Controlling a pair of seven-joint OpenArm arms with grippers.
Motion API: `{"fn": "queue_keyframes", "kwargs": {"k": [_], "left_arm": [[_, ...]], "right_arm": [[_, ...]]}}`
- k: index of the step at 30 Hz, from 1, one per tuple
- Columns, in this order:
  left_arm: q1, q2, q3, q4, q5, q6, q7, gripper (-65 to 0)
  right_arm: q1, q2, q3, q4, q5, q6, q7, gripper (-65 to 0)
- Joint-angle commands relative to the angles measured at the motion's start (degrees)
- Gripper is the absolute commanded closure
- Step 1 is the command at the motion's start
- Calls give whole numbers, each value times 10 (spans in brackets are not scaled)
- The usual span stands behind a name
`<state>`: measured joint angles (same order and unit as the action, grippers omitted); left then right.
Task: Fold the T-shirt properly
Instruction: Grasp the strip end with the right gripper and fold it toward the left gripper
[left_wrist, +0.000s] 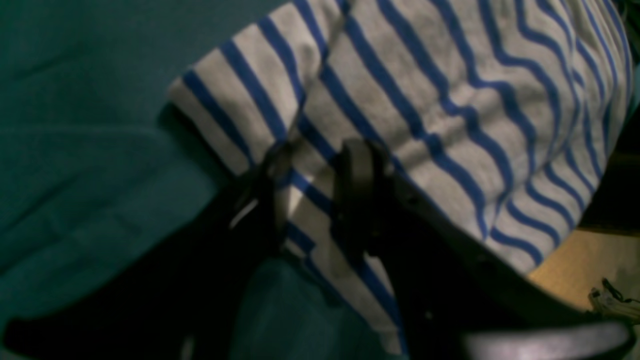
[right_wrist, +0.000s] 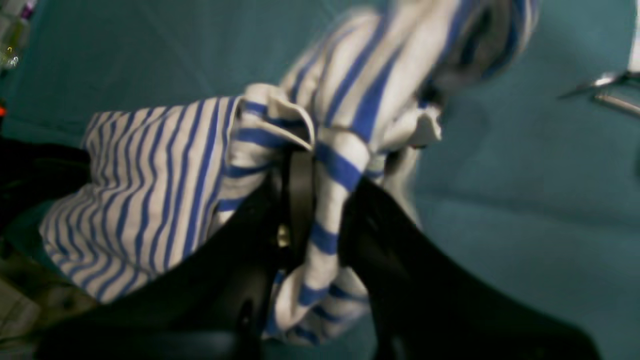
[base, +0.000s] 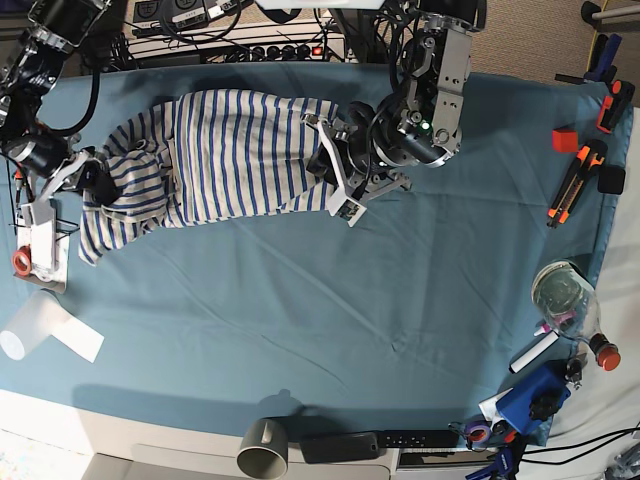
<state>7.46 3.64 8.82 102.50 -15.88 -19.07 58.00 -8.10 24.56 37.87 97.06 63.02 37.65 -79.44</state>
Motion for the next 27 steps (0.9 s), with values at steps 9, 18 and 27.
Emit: {"fn": "queue_keyframes", "kwargs": {"k": [9, 18, 27], "left_arm": [[-3, 5, 0, 9, -8, -2, -4, -165], [-3, 5, 0, 13, -85, -2, 7, -165], [-3, 13, 0, 44, -120, -2, 12, -165]], "right_arm": [[3, 13, 0, 69, 92, 24, -6, 0], [2, 13, -52, 69, 92, 24, -6, 0], [2, 14, -89, 69, 108, 24, -6, 0]]}}
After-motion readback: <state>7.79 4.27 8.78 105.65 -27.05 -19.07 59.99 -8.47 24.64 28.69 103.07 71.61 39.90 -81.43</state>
